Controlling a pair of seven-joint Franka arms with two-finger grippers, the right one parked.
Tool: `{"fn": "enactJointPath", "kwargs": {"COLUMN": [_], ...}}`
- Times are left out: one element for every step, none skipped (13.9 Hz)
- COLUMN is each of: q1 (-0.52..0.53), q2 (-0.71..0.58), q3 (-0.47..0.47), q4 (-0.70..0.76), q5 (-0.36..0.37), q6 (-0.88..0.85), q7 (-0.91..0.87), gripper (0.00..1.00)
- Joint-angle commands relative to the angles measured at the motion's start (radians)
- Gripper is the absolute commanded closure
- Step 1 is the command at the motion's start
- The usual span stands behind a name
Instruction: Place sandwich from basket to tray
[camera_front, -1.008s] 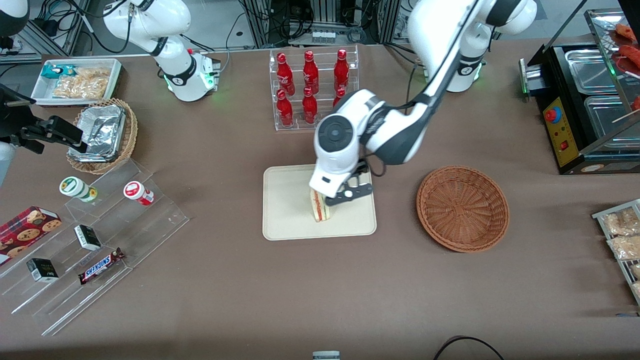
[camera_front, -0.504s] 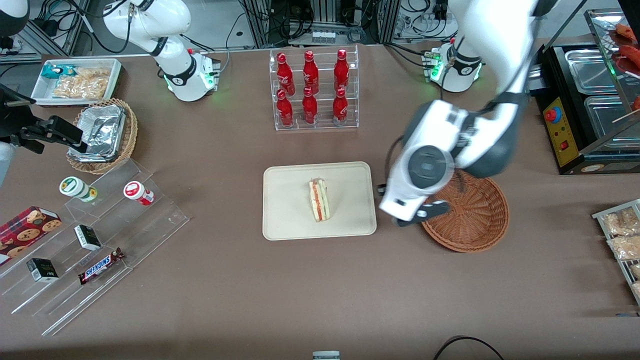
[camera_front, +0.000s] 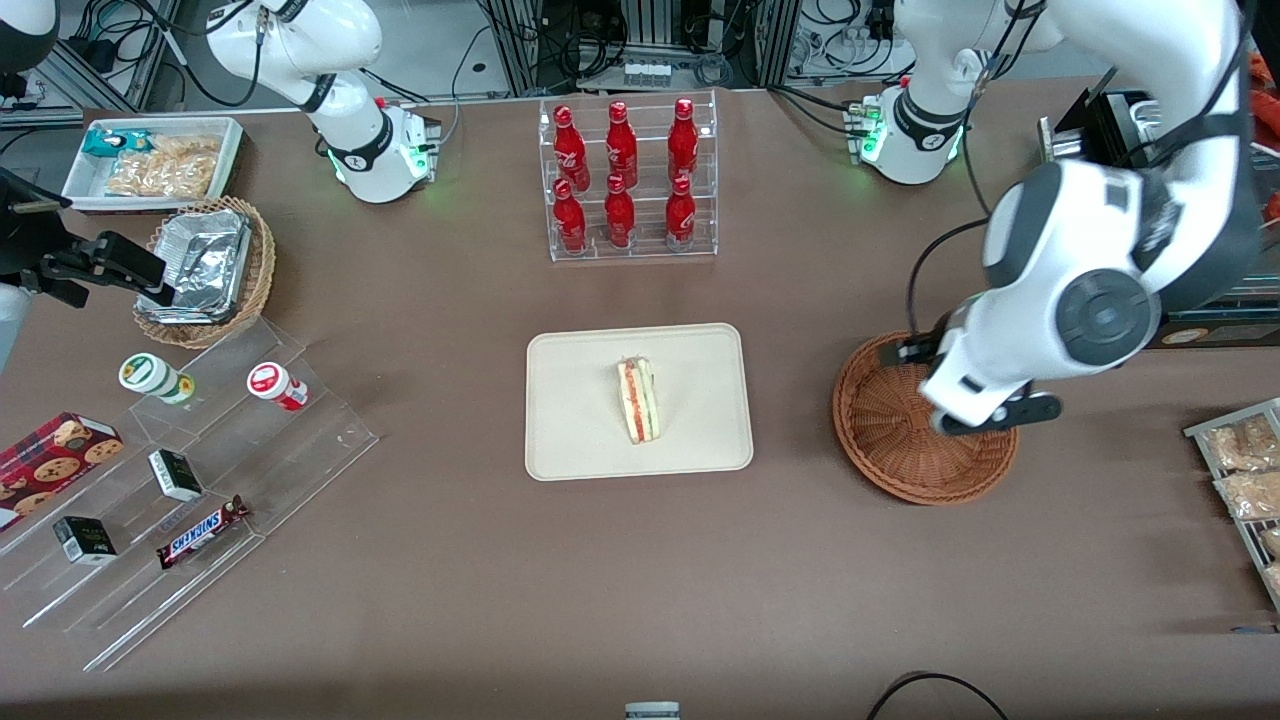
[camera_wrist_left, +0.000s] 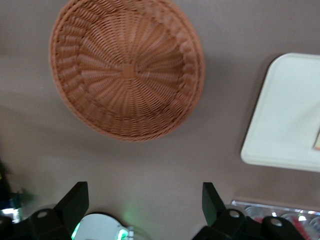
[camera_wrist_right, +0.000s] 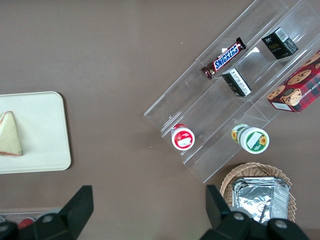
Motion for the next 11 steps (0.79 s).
{"fn": "enactJointPath", "kwargs": {"q1": [0.123,0.163,0.186,0.212,0.230,0.252,0.264,0.272,0.272,0.274,0.274], "q2": [-0.141,-0.165,-0.187,-0.205,-0.222,-0.240,-0.254,-0.274,-0.287,-0.293,-0.293], "q3": [-0.060,-0.072,-0.086,-0.089,-0.092,-0.092,-0.094,-0.095,-0.094,-0.091,-0.088], "q4": [-0.106,-0.108,-0.108,-0.106,-0.103,-0.098,-0.098,-0.098,-0.098,-0.097,-0.086], "q5": [-0.003,0.000,0.005,0.008,0.010,0.011,0.025,0.051,0.066,0.074,0.074], "q6": [-0.048,-0.065,-0.077,-0.092,-0.108,-0.114,-0.119,-0.134,-0.137,-0.134,-0.133], "q7": [0.151,0.189,0.215,0.243,0.271,0.298,0.318,0.330,0.334,0.334,0.334], "gripper": [0.00,0.00,0.00,0.00,0.00,0.00,0.00,0.00,0.00,0.00,0.00]}}
